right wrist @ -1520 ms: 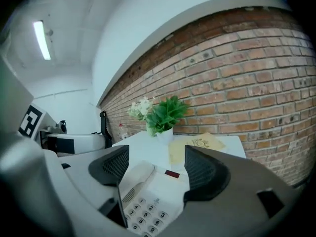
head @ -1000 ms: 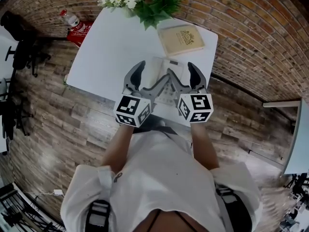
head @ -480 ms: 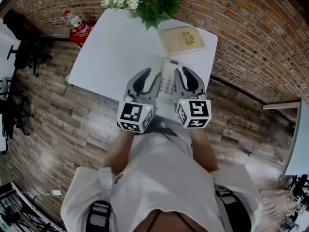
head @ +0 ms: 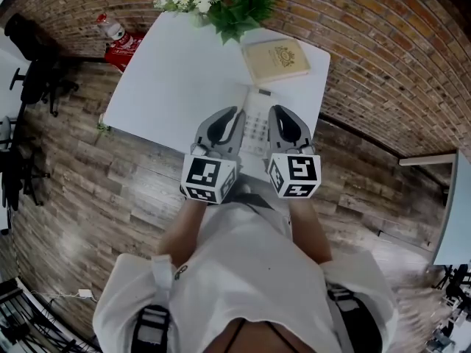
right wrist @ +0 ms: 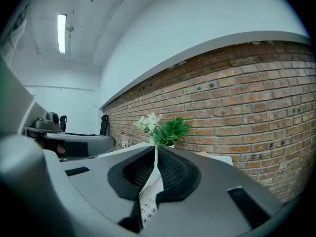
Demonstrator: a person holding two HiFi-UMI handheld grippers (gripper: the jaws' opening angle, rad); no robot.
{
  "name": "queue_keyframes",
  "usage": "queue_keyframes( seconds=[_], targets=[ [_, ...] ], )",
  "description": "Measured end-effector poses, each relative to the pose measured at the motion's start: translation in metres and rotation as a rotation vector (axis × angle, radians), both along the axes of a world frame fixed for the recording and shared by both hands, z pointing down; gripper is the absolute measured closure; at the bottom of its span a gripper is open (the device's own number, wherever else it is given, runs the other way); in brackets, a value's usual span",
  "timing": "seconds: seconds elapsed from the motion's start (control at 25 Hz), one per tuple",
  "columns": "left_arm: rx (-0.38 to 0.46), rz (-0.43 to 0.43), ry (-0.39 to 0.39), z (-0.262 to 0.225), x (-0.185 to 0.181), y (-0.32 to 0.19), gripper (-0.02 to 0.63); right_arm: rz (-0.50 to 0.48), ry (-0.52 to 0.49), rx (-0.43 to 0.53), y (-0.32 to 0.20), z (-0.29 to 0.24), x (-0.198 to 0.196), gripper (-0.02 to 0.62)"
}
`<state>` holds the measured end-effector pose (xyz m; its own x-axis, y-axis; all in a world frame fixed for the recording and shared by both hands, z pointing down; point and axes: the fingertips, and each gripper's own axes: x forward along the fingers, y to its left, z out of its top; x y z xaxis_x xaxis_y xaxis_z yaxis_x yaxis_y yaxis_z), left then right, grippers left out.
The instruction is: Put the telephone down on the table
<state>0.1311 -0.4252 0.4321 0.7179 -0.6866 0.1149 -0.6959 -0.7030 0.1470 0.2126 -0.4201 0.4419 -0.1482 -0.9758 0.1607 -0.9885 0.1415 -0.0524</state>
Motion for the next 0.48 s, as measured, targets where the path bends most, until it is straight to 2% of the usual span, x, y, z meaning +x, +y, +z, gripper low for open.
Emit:
queue_keyframes(
  seconds=[0.48],
  targets=[
    [-0.051,-0.026,-0.021,0.013,0.001,0.0,0.569,-0.001,0.01,-0.007,0.005,0.006,0.0,0.568]
  ],
)
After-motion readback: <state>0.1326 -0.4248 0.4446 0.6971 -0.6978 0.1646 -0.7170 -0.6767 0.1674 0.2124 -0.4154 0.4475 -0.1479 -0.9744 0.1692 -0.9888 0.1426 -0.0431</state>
